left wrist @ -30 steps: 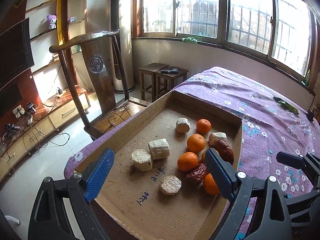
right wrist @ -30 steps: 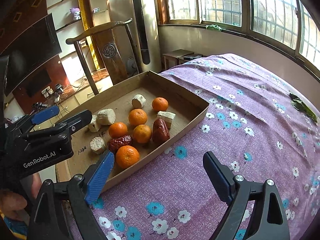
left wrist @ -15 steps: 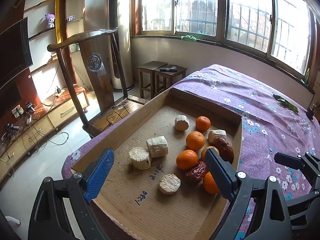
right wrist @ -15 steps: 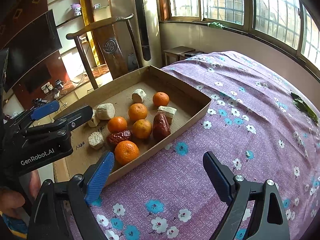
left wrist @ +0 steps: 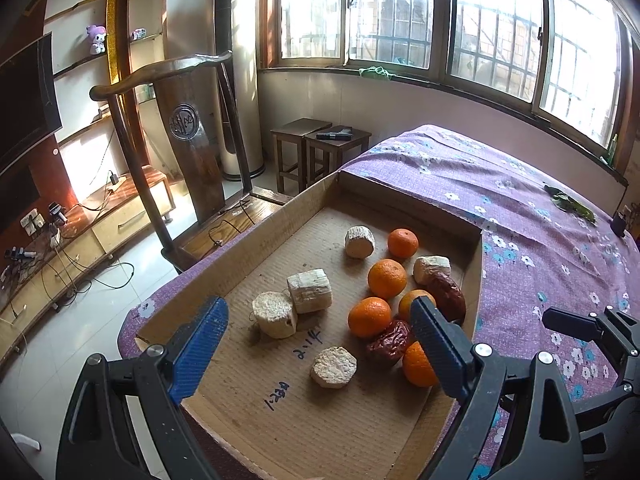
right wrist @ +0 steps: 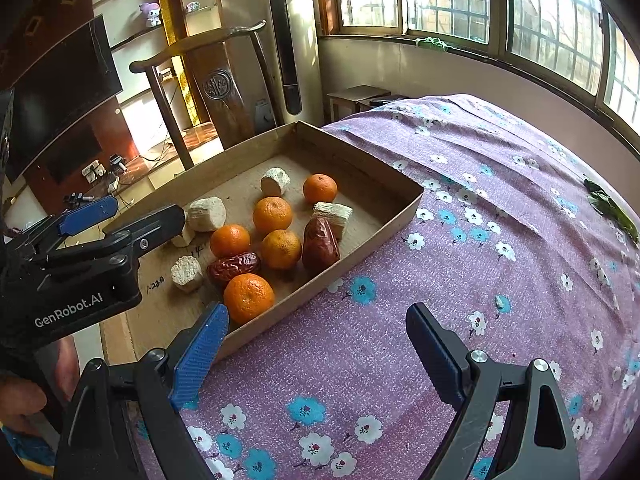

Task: Organize fruits

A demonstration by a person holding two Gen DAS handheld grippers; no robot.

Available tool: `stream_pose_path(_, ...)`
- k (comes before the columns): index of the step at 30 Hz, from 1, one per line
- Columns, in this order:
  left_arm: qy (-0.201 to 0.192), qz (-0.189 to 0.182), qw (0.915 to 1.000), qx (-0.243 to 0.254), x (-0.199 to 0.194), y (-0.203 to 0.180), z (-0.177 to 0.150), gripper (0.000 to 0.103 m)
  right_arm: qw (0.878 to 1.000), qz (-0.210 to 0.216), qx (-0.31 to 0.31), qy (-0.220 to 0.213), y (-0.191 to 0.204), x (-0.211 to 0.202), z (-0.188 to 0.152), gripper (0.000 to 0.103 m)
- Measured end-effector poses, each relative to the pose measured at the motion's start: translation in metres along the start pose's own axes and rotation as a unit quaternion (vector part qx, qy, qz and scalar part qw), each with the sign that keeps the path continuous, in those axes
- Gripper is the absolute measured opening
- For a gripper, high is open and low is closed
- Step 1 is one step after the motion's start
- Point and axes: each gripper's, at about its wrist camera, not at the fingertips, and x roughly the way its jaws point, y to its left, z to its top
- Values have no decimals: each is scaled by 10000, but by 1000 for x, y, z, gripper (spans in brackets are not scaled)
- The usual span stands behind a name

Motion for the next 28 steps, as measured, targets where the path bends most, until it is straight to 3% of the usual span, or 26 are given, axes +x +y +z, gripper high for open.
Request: stream_pose_path(28, 61, -49, 9999, 145, 6, -10, 5, 92, 9999, -57, 5, 136, -6, 4, -2, 93)
